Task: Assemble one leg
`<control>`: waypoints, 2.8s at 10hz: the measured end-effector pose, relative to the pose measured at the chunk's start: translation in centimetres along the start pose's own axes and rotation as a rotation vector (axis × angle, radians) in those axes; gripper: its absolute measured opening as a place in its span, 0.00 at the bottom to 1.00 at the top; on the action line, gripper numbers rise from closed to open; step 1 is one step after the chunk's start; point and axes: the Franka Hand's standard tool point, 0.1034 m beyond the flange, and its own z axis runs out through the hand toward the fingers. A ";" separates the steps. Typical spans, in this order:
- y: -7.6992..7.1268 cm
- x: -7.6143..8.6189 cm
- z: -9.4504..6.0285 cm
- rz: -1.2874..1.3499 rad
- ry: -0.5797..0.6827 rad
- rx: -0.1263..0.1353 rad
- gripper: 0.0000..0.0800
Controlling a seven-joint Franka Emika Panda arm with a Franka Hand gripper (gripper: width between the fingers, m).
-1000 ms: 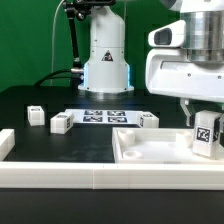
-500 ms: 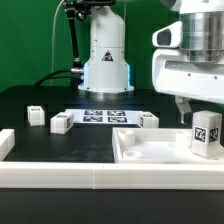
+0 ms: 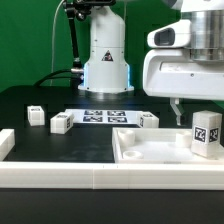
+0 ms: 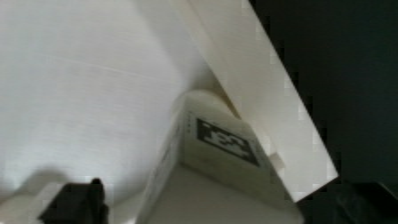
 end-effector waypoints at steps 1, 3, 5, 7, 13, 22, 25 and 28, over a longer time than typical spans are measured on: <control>0.1 0.0 0.0 -0.130 -0.004 -0.002 0.81; 0.3 -0.3 0.1 -0.338 -0.019 -0.008 0.81; 0.3 -0.4 0.2 -0.479 -0.023 -0.010 0.81; 0.2 -0.5 0.2 -0.592 -0.021 -0.016 0.81; 0.2 0.0 0.0 -0.728 -0.011 -0.028 0.77; 0.4 0.1 0.1 -0.167 -0.009 -0.014 0.36; 0.2 -0.3 0.1 0.337 -0.005 -0.039 0.36; 0.6 -0.3 0.1 0.616 -0.023 -0.037 0.36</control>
Offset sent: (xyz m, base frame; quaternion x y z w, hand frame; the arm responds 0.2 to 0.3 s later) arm -0.0099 0.0038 -0.0017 -0.0110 -0.0363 -0.1696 0.9848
